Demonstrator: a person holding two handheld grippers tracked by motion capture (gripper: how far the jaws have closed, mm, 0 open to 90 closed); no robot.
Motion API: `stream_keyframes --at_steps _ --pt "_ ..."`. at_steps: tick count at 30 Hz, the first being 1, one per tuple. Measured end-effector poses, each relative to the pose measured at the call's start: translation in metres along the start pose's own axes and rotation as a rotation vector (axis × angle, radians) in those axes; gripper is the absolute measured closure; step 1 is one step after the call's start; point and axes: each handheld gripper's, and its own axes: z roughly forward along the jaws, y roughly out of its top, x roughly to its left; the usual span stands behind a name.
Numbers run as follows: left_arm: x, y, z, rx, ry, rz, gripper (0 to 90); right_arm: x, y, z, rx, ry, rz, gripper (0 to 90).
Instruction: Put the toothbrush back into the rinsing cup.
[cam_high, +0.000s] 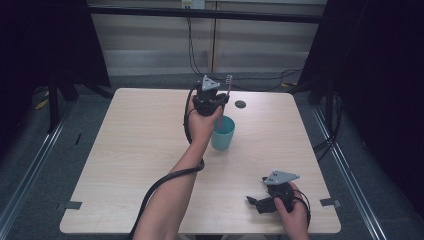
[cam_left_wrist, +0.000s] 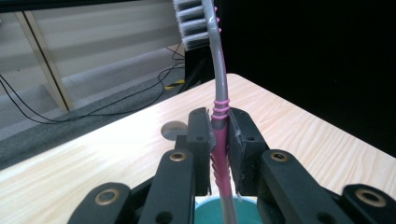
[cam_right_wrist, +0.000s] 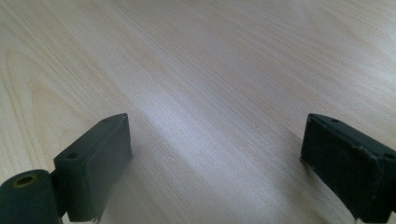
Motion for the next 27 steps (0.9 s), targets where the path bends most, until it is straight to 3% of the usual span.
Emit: stream_keyframes --at_steps 7,27 --pt "0.002 -0.015 0.003 0.016 0.005 -0.023 80.1 0.000 0.000 0.000 -0.001 0.000 -0.002 8.0" --pt "0.002 -0.043 0.002 0.073 -0.007 -0.038 79.5 0.000 0.000 0.000 0.002 0.002 -0.001 8.0"
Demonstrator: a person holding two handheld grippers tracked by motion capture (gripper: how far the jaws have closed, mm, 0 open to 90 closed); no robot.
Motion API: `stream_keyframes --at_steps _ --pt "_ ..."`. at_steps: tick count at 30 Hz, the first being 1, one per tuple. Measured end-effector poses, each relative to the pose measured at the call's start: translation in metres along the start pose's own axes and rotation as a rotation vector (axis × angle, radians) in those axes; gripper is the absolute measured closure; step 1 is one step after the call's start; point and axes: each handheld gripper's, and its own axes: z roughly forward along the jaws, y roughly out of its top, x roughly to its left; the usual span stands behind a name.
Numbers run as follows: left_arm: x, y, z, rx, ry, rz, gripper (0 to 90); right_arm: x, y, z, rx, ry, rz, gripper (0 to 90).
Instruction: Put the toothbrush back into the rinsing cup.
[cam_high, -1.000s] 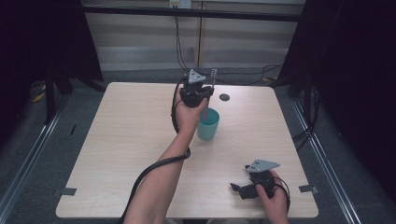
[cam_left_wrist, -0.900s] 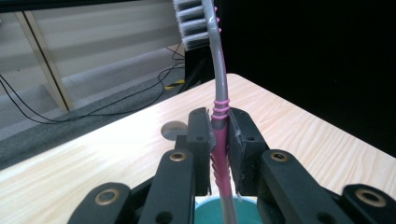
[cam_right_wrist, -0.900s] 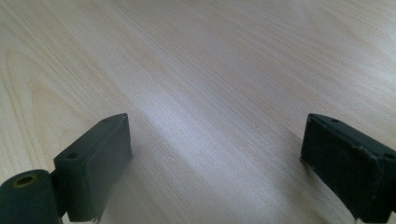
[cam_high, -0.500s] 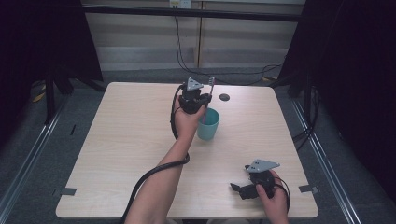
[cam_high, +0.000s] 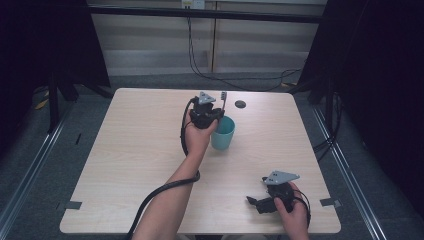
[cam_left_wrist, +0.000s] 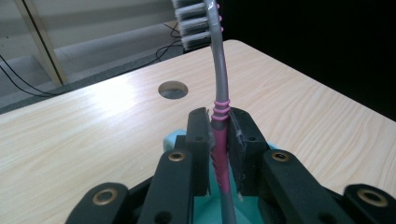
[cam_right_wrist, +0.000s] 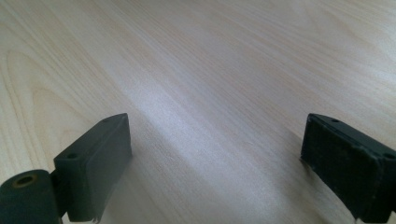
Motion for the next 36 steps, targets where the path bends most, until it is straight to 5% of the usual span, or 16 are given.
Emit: stream_keyframes --at_steps 28,31,36 --pt "-0.001 -0.009 0.002 0.028 0.016 0.002 72.3 0.000 0.000 0.000 0.000 0.000 0.000 8.0" --pt "0.000 -0.010 0.000 0.032 0.062 -0.006 57.4 0.000 0.000 0.000 0.000 0.002 -0.002 8.0" --pt "0.001 -0.013 -0.003 0.034 0.078 -0.027 37.9 0.000 0.000 0.000 0.000 0.002 -0.002 8.0"
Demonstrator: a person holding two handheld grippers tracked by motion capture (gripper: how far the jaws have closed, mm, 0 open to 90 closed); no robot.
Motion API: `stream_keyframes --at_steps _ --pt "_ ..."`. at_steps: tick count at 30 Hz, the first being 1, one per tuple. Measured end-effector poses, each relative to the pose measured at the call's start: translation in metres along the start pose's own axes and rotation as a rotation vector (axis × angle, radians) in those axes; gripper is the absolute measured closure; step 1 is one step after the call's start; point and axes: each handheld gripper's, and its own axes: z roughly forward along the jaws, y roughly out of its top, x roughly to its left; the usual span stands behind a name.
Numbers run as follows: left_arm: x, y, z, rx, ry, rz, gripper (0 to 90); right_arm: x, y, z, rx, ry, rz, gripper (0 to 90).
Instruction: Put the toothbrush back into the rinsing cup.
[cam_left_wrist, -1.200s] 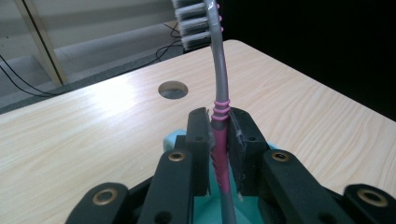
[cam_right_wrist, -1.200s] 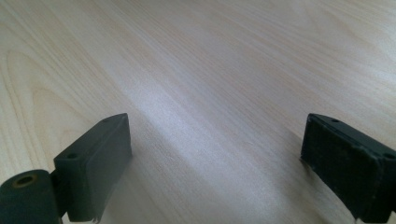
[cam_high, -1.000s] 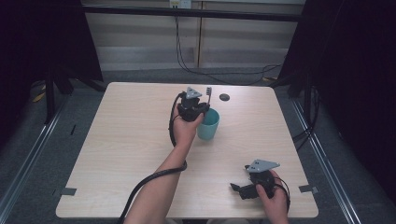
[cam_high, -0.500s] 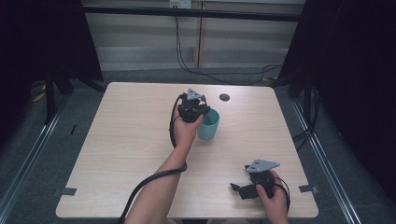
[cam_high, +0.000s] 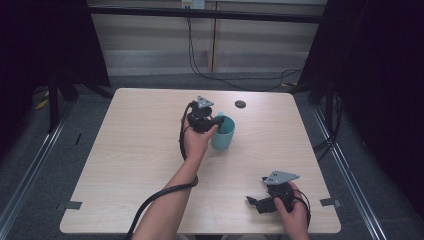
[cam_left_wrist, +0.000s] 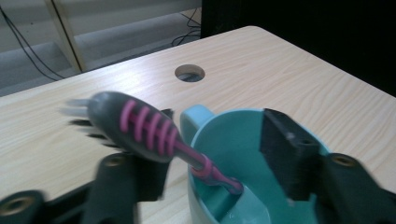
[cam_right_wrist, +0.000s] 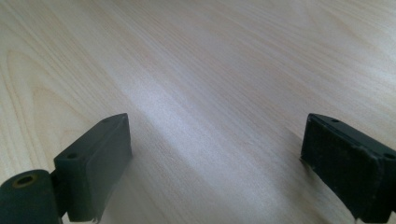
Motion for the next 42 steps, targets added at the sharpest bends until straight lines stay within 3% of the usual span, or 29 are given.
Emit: stream_keyframes --at_steps 3,8,13,24,42 --pt "0.000 -0.002 -0.002 -0.002 -0.007 -0.028 30.7 0.000 0.000 0.000 0.001 0.002 0.002 8.0" --pt "0.000 -0.004 -0.008 -0.002 -0.022 -0.012 26.2 0.000 0.000 0.000 0.001 -0.001 -0.003 8.0" --pt "0.001 -0.006 -0.012 0.007 -0.032 -0.025 22.6 0.000 0.001 0.000 0.001 -0.001 -0.001 8.0" --pt "0.003 -0.010 -0.023 0.011 -0.056 -0.041 17.0 0.000 0.001 0.001 0.002 -0.001 -0.001 8.0" --pt "0.005 -0.017 -0.039 0.028 -0.091 -0.036 15.8 0.000 0.001 0.001 0.000 0.004 -0.001 8.0"
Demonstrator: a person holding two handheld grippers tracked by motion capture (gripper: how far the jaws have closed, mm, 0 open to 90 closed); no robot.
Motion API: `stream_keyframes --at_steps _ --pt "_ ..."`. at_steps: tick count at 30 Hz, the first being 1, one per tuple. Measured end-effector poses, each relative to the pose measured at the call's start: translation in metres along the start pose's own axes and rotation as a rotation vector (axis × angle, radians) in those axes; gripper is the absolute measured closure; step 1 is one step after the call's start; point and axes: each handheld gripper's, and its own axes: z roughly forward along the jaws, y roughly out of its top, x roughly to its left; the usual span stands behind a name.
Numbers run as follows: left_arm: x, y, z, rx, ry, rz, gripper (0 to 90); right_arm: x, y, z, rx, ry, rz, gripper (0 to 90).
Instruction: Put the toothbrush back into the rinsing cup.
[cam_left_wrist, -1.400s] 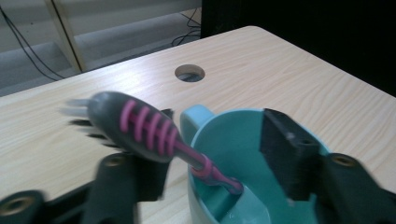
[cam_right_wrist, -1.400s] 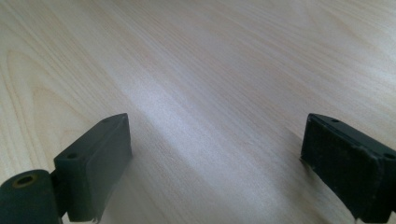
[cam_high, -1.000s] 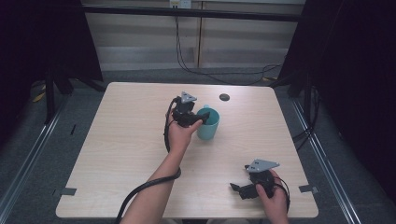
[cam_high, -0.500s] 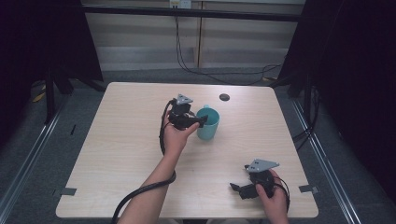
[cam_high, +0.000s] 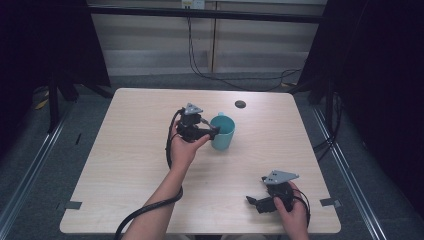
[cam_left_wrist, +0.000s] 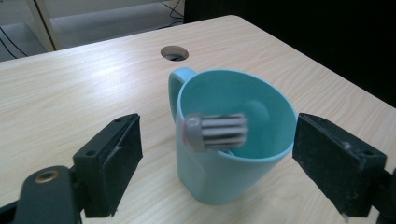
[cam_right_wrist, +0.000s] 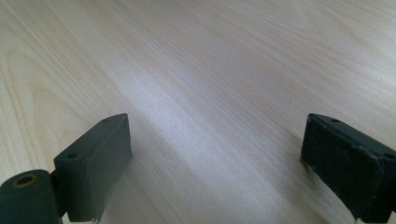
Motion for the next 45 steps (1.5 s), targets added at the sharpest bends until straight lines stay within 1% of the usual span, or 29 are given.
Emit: stream_keyframes --at_steps 16,19,20,26,32,38,45 --pt "0.002 -0.009 -0.013 0.009 -0.009 0.006 15.9 0.000 0.000 0.000 0.000 0.001 -0.001 8.0" --pt "0.002 -0.011 -0.015 0.006 -0.011 0.001 15.9 0.000 0.000 0.000 0.000 0.001 -0.001 8.0" --pt "0.003 -0.012 -0.016 0.011 -0.010 0.007 15.9 0.000 0.000 0.000 0.000 0.001 -0.001 8.0" --pt "0.006 -0.017 -0.020 0.013 -0.008 -0.002 15.9 0.000 0.000 0.000 0.000 0.001 -0.001 8.0" --pt "0.008 -0.023 -0.025 0.016 -0.016 0.001 16.0 0.000 0.000 0.000 0.000 0.001 0.000 8.0" --pt "0.011 -0.029 -0.029 0.023 -0.012 0.002 15.9 0.000 0.000 0.000 0.000 0.001 0.001 8.0" --pt "0.015 -0.035 -0.034 0.017 -0.010 -0.004 16.3 0.000 0.000 0.000 0.000 0.001 0.000 8.0"
